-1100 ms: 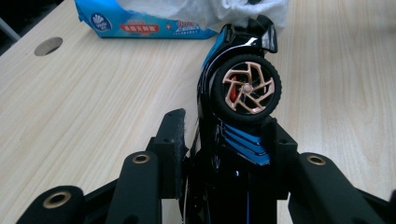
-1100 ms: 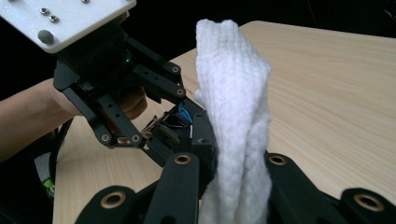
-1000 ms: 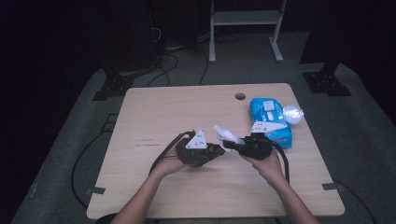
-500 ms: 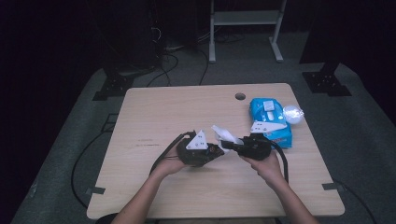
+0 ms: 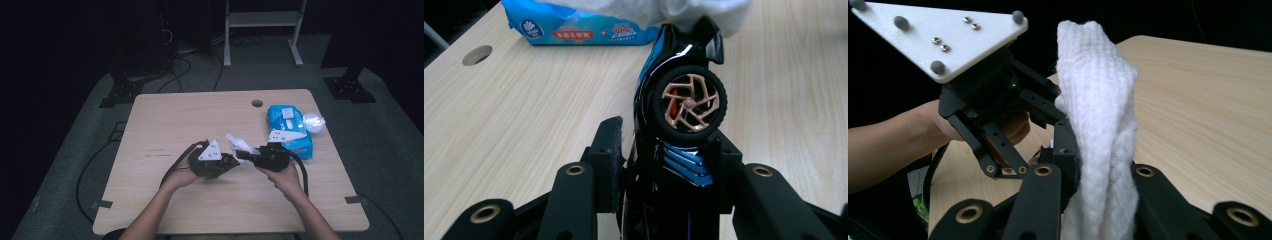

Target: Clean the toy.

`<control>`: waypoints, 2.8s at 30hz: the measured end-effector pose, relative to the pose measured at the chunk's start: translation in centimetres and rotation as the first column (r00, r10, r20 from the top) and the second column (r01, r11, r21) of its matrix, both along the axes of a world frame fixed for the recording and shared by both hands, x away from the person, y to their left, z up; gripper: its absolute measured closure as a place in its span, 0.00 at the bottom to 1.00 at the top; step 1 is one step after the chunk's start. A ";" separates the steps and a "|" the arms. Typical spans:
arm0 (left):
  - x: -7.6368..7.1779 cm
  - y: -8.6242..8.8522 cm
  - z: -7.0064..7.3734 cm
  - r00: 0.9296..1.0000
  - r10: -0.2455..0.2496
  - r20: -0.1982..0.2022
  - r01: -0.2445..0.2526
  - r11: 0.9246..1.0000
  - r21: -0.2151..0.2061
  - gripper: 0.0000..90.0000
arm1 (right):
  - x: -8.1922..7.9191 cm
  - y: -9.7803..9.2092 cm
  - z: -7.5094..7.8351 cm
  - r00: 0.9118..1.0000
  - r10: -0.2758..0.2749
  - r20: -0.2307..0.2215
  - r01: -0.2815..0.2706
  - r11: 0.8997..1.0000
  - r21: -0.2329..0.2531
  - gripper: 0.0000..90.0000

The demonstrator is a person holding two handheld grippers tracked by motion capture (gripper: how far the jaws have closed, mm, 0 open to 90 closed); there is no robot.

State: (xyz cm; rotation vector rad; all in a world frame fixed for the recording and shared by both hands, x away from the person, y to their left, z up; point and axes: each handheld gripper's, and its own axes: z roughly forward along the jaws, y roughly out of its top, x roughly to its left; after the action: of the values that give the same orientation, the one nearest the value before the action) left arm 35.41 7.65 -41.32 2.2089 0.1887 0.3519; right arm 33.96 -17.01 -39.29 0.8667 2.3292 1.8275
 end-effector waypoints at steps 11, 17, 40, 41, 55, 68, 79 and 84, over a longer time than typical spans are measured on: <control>0.3 0.9 0.5 1.000 0.016 -0.003 -0.017 0.999 -0.042 0.65 | 1.4 -2.5 -2.8 0.992 -0.068 -0.104 0.072 0.997 0.028 0.90; 0.3 0.5 0.4 1.000 0.013 -0.011 -0.014 0.999 -0.041 0.65 | 1.4 -2.2 -2.3 0.993 -0.042 -0.111 0.051 0.995 0.084 0.91; 0.0 -0.1 0.6 1.000 0.001 0.000 -0.001 0.999 -0.046 0.70 | 0.9 -1.8 -1.5 0.994 -0.023 -0.103 0.034 0.994 0.104 0.91; -0.1 -0.2 0.6 1.000 -0.003 0.004 0.004 0.999 -0.042 0.70 | 0.8 -1.6 -1.1 0.996 -0.013 -0.090 0.024 0.992 0.123 0.91; 0.0 -0.1 0.8 1.000 -0.002 0.003 0.002 0.998 -0.057 0.70 | 1.4 -2.0 -3.4 0.984 -0.017 -0.175 0.028 0.998 0.063 0.91; -0.2 -1.0 -0.2 1.000 -0.010 0.003 0.010 0.998 -0.061 0.73 | 0.3 -0.2 -1.6 0.996 0.007 -0.085 -0.005 1.000 0.015 0.90; 0.8 0.3 -3.1 0.996 0.035 -0.076 -0.038 0.999 -0.036 0.73 | 1.0 0.5 -3.0 0.997 -0.056 -0.052 0.046 0.985 -0.167 0.90; 1.1 0.7 -3.7 0.994 0.043 -0.104 -0.043 0.999 -0.006 0.73 | 1.2 0.6 -3.5 0.996 -0.089 -0.019 0.082 0.964 -0.252 0.90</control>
State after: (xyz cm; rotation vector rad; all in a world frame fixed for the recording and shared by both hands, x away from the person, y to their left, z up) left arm 36.50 8.31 -45.06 2.2197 0.2942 0.2590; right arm 35.20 -16.43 -42.75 0.9475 2.4293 1.4556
